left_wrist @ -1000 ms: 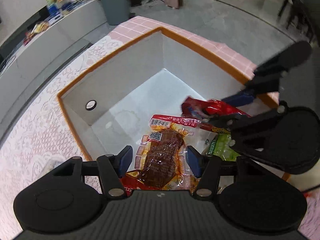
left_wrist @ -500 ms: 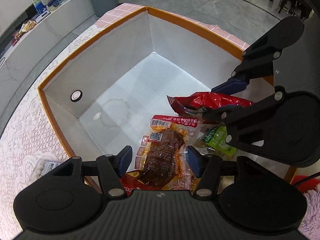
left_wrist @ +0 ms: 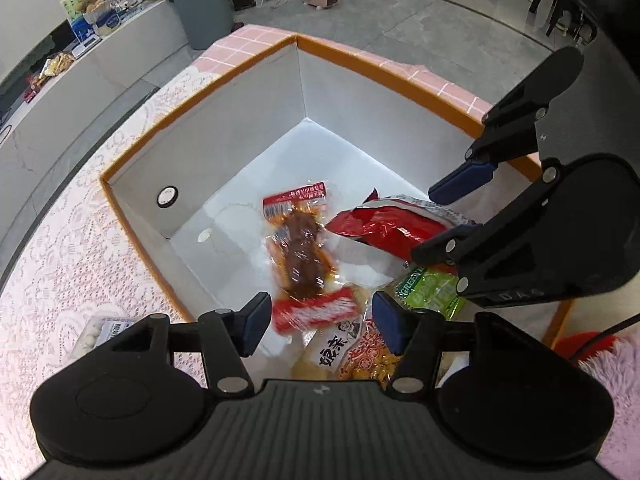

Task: Organize snacks
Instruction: 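Release the red chip bag with the right gripper while the left gripper drops its meat pack into the box, then move both open grippers back toward the remaining snack pile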

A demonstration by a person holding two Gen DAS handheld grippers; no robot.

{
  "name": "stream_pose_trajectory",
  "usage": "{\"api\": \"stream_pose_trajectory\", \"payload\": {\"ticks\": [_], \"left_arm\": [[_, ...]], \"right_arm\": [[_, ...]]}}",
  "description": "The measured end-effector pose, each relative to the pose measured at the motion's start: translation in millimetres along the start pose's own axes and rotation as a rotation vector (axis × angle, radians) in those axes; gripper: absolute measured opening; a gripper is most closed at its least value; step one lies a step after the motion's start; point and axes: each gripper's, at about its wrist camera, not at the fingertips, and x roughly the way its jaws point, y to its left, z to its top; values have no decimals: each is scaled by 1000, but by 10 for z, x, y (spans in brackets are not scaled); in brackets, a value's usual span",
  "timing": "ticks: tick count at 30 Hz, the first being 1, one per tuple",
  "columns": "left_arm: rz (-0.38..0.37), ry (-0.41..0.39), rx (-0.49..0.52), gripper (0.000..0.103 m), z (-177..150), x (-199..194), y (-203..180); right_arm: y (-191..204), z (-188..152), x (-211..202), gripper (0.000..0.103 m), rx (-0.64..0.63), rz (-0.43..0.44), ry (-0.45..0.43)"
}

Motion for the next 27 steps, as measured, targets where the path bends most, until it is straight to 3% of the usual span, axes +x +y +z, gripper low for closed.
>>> {"api": "stream_pose_trajectory", "payload": {"ticks": [10, 20, 27], "left_arm": [[17, -59, -15, 68, -117, -408, -10], [43, -202, -126, 68, -432, -1017, 129], [122, -305, -229, 68, -878, -1353, 292]], "right_arm": [[138, -46, -207, 50, 26, -2, -11], [427, -204, -627, 58, 78, -11, -145], [753, -315, -771, 69, 124, 26, -233]]}}
